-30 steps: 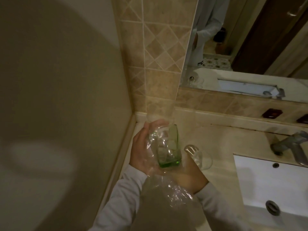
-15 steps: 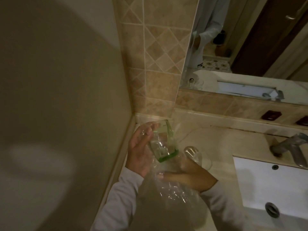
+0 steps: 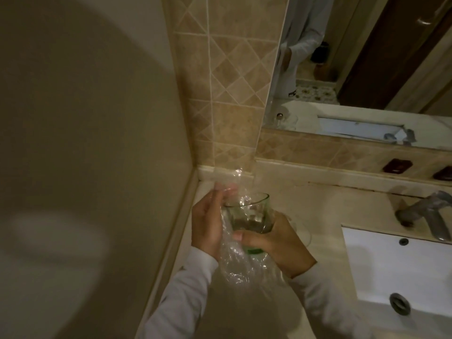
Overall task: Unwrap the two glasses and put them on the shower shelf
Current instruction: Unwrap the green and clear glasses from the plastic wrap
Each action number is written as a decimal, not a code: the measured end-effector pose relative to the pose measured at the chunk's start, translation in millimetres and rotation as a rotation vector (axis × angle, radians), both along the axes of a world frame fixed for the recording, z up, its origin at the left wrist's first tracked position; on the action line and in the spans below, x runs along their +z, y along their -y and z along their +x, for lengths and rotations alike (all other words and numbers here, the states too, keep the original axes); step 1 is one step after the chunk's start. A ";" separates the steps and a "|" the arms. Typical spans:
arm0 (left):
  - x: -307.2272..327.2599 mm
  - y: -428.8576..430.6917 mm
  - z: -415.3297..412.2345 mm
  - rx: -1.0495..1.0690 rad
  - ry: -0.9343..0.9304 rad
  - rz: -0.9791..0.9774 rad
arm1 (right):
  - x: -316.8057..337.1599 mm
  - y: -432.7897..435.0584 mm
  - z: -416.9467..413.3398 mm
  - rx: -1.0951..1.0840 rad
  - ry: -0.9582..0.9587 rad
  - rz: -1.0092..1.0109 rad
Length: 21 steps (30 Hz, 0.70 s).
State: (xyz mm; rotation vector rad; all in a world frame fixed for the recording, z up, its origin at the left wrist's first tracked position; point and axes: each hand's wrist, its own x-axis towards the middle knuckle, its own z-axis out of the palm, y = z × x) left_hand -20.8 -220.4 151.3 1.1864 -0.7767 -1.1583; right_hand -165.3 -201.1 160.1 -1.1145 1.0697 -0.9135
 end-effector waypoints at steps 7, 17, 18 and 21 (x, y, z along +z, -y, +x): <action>11.8 5.7 26.6 0.158 0.800 -0.609 | 3.9 -2.9 -6.2 0.002 0.101 0.028; 42.9 8.8 31.9 -0.382 1.013 -0.752 | -2.2 1.5 -11.8 0.012 0.263 0.060; 45.0 8.8 32.7 -0.429 1.012 -0.711 | -2.0 2.7 -13.9 0.001 0.266 0.062; 50.2 7.0 29.9 -0.535 1.061 -0.538 | -0.9 5.3 -19.0 -0.017 0.211 0.013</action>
